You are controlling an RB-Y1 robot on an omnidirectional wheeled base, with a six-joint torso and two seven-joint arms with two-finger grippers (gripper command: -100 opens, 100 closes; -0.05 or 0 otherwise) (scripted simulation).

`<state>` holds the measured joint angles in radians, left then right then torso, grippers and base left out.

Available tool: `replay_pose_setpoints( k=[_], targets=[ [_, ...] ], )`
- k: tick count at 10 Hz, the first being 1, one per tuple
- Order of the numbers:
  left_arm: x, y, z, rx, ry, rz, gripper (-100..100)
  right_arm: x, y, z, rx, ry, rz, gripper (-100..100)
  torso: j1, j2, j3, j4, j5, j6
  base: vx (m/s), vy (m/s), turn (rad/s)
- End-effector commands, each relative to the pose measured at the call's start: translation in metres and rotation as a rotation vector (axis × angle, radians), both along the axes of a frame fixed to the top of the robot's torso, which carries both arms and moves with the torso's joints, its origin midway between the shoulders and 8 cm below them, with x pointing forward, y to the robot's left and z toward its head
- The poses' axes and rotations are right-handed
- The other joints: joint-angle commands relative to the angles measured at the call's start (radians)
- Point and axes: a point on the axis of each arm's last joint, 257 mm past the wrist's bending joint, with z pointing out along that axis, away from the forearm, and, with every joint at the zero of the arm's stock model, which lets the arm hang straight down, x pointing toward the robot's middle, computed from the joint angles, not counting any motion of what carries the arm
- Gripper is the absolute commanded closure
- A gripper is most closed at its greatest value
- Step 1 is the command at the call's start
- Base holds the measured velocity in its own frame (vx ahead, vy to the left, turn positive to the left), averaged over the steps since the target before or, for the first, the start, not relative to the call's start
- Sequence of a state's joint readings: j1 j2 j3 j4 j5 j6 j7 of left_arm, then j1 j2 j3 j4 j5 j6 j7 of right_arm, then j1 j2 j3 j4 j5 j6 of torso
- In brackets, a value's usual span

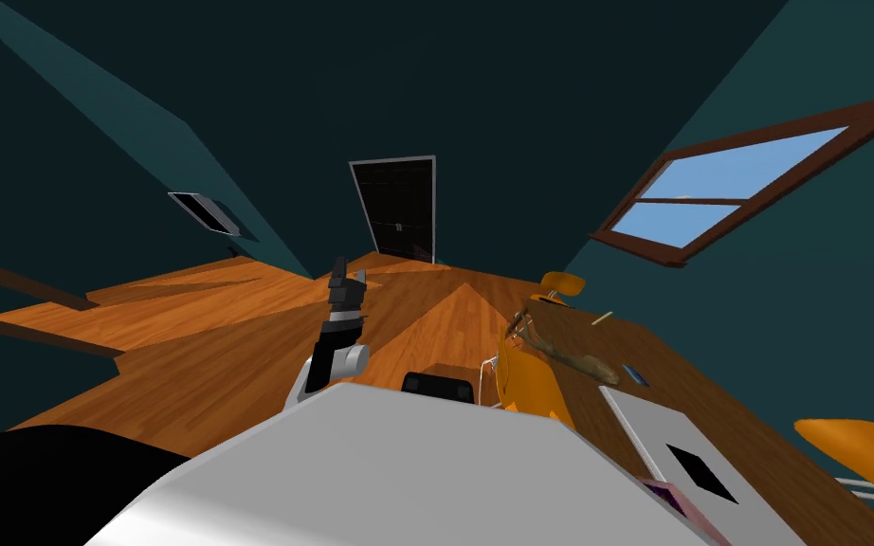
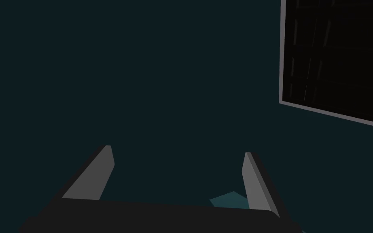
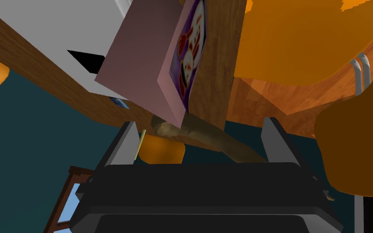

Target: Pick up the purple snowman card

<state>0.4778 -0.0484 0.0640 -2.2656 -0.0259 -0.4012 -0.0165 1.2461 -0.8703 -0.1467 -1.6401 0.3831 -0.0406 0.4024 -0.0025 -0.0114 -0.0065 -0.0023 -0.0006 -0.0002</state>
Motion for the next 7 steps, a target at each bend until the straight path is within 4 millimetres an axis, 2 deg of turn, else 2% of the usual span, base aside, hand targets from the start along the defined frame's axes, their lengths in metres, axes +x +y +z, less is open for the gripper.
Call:
replay_pose_setpoints(
  k=[1, 2, 3, 4, 5, 6, 7],
  targets=[
    [0.000, 0.000, 0.000, 0.000, 0.000, 0.000, 0, -0.026, -0.005, -0.001, -0.018, 0.072, 0.019, -100, 0.000, 0.000, 0.000, 0.000, 0.000, 0.000, 0.206, -0.058, 0.072],
    [0.000, 0.000, 0.000, 0.000, 0.000, 0.000, 0, -0.037, -0.006, -0.002, -0.022, 0.101, 0.026, -100, 0.000, -0.001, -0.001, 0.000, 0.000, 0.000, 0.169, -0.062, 0.033],
    [0.000, 0.000, 0.000, 0.000, 0.000, 0.000, 0, -0.056, -0.007, -0.005, -0.024, 0.149, 0.037, -100, 0.000, 0.000, 0.000, 0.000, 0.000, 0.000, 0.176, -0.131, 0.019],
    [0.000, 0.000, 0.000, 0.000, 0.000, 0.000, 0, -0.064, -0.006, -0.007, -0.022, 0.168, 0.042, -100, -0.004, 0.000, 0.000, 0.000, 0.000, 0.000, 0.192, -0.095, 0.041],
    [0.000, 0.000, 0.000, 0.000, 0.000, 0.000, 0, -0.081, -0.002, -0.012, -0.011, 0.205, 0.050, -100, -0.003, 0.000, 0.000, 0.000, -0.001, 0.000, 0.115, -0.014, -0.055],
    [0.000, 0.000, 0.000, 0.000, 0.000, 0.000, 0, -0.085, 0.002, -0.014, -0.002, 0.213, 0.052, -100, 0.002, 0.004, 0.002, 0.000, 0.000, 0.001, 0.056, 0.002, -0.018],
    [0.000, 0.000, 0.000, 0.000, 0.000, 0.000, 0, -0.080, -0.002, -0.016, -0.008, 0.203, 0.050, -100, 0.004, 0.008, 0.004, 0.001, 0.001, 0.001, 0.021, 0.000, 0.002]
  ],
)
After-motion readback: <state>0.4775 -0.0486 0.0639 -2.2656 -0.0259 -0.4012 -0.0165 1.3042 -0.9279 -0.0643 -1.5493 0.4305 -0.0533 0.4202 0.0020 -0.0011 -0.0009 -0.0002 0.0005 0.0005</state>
